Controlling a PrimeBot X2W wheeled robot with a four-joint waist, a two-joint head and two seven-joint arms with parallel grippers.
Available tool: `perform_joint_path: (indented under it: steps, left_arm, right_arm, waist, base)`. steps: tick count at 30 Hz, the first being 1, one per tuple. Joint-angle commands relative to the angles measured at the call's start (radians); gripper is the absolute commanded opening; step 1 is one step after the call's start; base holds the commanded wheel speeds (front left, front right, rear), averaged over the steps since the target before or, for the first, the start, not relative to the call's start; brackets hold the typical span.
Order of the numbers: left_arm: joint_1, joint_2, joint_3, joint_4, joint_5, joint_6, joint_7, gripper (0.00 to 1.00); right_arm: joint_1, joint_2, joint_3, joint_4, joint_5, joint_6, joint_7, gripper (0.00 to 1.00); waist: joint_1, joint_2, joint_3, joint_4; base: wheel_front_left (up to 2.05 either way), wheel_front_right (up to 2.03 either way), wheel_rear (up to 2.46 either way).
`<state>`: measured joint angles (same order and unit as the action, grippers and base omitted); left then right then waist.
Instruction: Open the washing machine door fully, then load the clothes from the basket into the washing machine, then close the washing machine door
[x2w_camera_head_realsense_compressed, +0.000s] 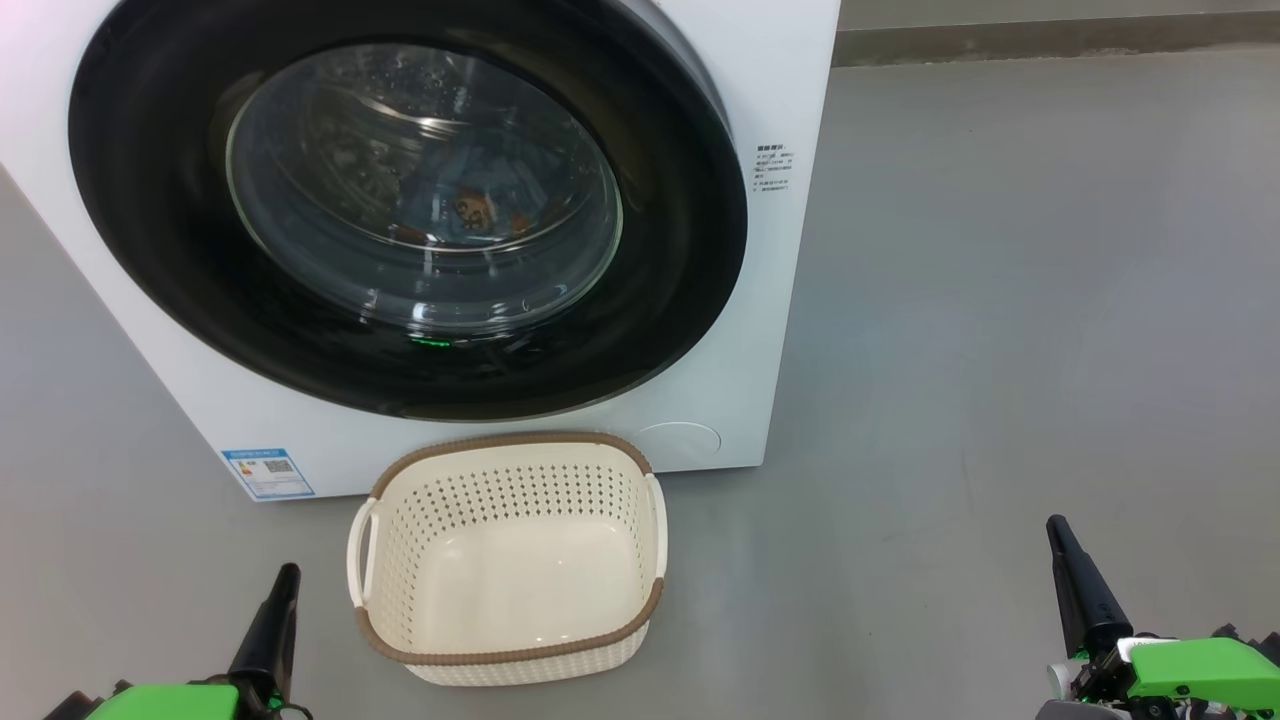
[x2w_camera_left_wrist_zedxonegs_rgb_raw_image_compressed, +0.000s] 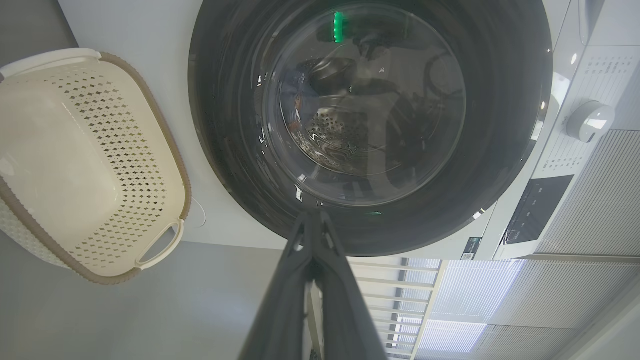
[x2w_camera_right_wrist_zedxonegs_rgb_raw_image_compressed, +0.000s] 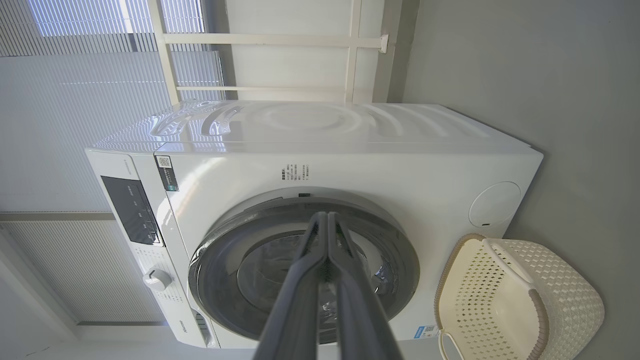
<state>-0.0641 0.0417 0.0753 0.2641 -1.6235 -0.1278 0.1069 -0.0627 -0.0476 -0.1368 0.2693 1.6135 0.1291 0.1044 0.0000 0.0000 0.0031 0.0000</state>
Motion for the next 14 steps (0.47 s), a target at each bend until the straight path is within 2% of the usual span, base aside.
perform_joint_path:
  steps: [1, 14]
  left_arm:
    - [-0.044, 0.011, 0.036, -0.019, 0.013, -0.003, 0.004, 0.00]
    - [-0.044, 0.011, 0.036, -0.019, 0.013, -0.003, 0.005, 0.00]
  right_arm:
    - [-0.045, -0.004, 0.024, -0.025, -0.004, 0.002, 0.008, 0.00]
    - [-0.045, -0.004, 0.024, -0.025, -0.004, 0.002, 0.008, 0.00]
  waist:
    - [0.0000, 0.0000, 0.000, 0.000]
    - [0.0000, 0.0000, 0.000, 0.000]
  base:
    - [0.00, 0.00, 0.00]
    - [0.00, 0.00, 0.00]
